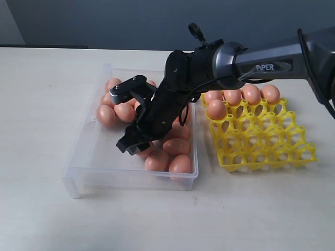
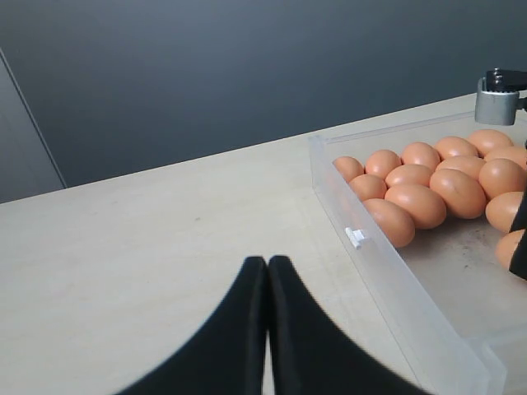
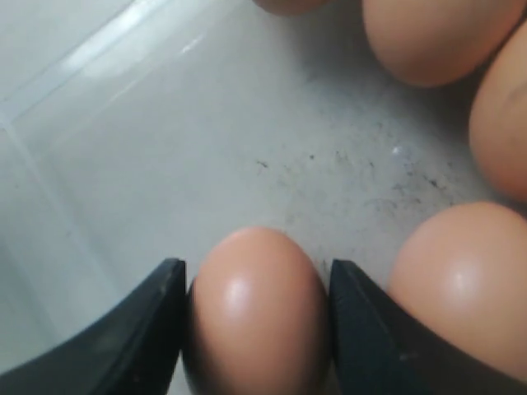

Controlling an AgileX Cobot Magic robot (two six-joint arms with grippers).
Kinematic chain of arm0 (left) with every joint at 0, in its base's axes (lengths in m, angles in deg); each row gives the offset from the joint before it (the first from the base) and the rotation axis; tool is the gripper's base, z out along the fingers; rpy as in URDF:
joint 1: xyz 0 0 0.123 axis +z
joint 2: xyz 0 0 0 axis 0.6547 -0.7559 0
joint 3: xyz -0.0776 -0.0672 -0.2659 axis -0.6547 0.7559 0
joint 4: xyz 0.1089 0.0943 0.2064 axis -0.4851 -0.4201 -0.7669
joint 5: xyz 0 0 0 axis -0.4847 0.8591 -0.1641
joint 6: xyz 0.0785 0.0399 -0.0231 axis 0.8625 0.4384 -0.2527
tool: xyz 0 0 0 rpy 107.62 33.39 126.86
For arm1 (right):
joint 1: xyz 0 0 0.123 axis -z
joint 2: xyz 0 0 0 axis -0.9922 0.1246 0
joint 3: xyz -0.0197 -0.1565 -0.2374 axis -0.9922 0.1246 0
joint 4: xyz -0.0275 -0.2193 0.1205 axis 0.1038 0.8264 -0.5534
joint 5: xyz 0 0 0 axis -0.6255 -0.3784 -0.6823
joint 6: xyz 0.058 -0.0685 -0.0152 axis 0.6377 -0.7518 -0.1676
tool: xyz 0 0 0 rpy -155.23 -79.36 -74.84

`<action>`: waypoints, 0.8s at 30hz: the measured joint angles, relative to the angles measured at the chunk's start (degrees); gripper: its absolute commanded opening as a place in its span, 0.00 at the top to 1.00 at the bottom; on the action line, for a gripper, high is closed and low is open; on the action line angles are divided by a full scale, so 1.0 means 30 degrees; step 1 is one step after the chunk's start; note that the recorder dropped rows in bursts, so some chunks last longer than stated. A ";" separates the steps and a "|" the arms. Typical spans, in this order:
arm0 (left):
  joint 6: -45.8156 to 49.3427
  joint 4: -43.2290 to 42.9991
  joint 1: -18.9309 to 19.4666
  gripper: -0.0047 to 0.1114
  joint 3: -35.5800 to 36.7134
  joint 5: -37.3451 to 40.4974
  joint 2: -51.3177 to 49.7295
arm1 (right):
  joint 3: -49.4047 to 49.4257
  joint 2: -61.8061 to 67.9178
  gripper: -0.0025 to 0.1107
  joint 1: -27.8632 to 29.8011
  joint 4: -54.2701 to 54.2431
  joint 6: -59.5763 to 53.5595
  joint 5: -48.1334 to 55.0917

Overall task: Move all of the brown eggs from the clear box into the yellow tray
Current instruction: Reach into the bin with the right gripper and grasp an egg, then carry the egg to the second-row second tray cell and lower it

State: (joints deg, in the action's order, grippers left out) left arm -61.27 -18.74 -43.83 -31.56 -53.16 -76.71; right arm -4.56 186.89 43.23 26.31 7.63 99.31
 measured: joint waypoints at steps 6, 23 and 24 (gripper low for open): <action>0.0000 0.0000 0.0000 0.96 0.0000 0.0000 0.0000 | 0.0000 -0.0734 0.98 0.0000 -0.0068 0.0505 -0.1169; 0.0000 0.0000 0.0000 0.96 0.0000 0.0000 0.0000 | 1.1006 -0.8699 0.98 0.6650 -0.3494 0.0706 -1.5061; 0.0000 0.0000 0.0000 0.96 0.0000 0.0000 0.0000 | 1.1006 -0.8475 0.98 0.6650 -0.3494 0.0706 -1.5170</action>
State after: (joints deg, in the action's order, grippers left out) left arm -61.27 -18.74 -43.83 -31.56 -53.16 -76.71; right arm 28.46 161.46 63.18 15.83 9.75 53.80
